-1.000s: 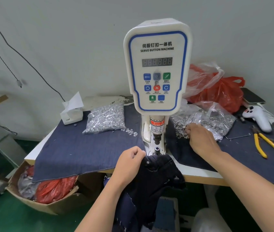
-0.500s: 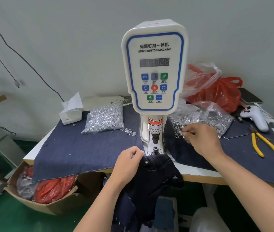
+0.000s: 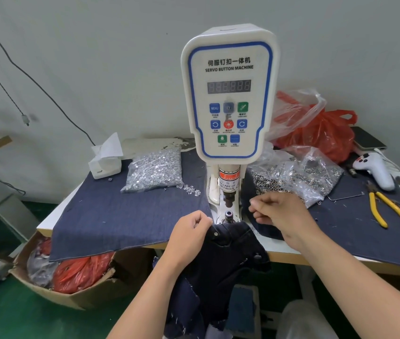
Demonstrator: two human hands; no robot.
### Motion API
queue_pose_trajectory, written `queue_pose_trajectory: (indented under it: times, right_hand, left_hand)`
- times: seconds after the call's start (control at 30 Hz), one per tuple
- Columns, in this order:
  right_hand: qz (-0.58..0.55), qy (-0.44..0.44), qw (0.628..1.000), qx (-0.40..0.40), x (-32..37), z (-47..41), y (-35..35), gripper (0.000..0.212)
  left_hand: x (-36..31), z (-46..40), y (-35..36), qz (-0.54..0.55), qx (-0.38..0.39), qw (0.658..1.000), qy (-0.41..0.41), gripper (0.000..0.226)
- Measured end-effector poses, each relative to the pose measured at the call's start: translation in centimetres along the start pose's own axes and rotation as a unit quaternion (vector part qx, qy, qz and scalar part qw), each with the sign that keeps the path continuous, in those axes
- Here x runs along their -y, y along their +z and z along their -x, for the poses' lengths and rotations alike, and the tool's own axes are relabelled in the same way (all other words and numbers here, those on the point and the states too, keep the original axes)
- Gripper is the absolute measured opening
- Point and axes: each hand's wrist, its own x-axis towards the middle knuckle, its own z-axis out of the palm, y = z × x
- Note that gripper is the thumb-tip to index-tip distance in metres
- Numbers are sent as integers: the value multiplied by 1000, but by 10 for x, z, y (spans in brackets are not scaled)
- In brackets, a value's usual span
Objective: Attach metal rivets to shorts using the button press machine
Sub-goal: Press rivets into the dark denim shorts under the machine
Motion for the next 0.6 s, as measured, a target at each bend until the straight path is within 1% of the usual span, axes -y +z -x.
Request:
queue_pose_trajectory:
  times: [0.2,0.43,0.6]
  right_hand:
    - [-66,55,996,17,0,5,4,8]
    - [-71,53,996,4,-1,5,3,7]
    - [-49,37,998,-1,-4,4,3,12]
  left_hand:
    - [0,0,1,-4,1,1000,-4,31]
    - [0,1,0,6,3,1000,1,32]
    - [0,2,0,8,2,1000,2,33]
